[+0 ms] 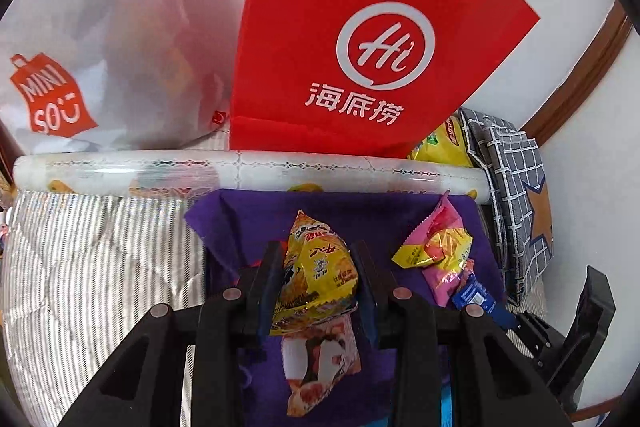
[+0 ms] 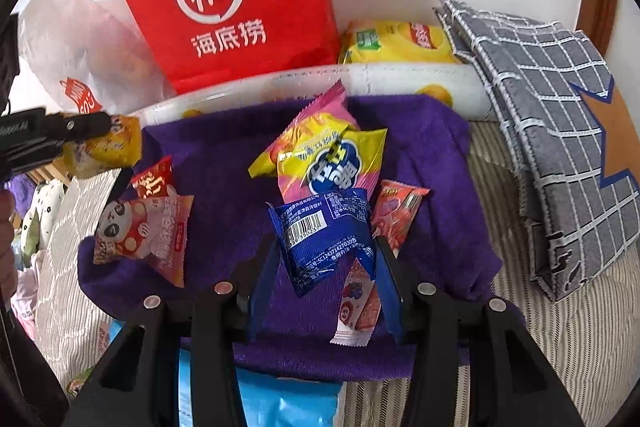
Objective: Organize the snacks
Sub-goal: 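Lower both held snacks onto the purple towel and open both tools, then move the right tool down to the pink peach-print snack packet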
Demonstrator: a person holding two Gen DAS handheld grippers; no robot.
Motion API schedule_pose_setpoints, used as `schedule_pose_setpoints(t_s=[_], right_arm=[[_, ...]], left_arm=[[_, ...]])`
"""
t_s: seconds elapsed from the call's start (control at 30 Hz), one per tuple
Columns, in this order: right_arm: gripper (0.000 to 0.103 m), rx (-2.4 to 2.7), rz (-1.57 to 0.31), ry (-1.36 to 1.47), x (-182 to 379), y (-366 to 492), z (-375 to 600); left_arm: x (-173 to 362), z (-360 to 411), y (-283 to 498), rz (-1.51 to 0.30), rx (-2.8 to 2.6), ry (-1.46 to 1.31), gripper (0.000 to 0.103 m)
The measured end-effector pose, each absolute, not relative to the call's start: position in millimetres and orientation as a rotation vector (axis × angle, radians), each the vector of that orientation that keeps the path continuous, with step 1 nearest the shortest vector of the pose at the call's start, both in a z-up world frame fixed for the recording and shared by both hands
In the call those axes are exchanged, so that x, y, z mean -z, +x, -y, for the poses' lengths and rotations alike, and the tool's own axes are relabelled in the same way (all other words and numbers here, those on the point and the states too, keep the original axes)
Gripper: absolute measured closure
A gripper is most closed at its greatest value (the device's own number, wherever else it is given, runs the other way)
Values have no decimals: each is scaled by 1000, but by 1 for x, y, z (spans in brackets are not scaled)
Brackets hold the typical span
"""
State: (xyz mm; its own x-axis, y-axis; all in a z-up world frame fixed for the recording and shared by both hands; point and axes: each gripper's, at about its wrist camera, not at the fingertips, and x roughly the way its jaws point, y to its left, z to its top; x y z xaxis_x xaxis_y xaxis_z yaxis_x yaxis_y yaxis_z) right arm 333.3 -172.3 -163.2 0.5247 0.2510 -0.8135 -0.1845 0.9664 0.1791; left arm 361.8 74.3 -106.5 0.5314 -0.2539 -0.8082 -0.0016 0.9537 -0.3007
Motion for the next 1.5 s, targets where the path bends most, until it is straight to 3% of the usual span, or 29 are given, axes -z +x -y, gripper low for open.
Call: schedule_pose_setpoints(t_s=[0.6, 0.77, 0.87, 0.93, 1.1, 1.5], right_arm=[[54, -271, -1069, 28, 176, 341, 164], [45, -280, -1076, 56, 174, 340, 165], [43, -281, -1080, 69, 170, 336, 167], [40, -278, -1076, 67, 166, 331, 168], [22, -238, -1042, 64, 144, 315, 171], [20, -132, -936, 80, 95, 246, 187]], left_arm=[[141, -53, 379, -1078, 169, -255, 70], [136, -49, 377, -1080, 169, -239, 70], [132, -48, 374, -1089, 164, -237, 61], [126, -49, 368, -1075, 152, -226, 44], [113, -50, 347, -1062, 147, -209, 43], [65, -59, 267, -995, 148, -195, 42]])
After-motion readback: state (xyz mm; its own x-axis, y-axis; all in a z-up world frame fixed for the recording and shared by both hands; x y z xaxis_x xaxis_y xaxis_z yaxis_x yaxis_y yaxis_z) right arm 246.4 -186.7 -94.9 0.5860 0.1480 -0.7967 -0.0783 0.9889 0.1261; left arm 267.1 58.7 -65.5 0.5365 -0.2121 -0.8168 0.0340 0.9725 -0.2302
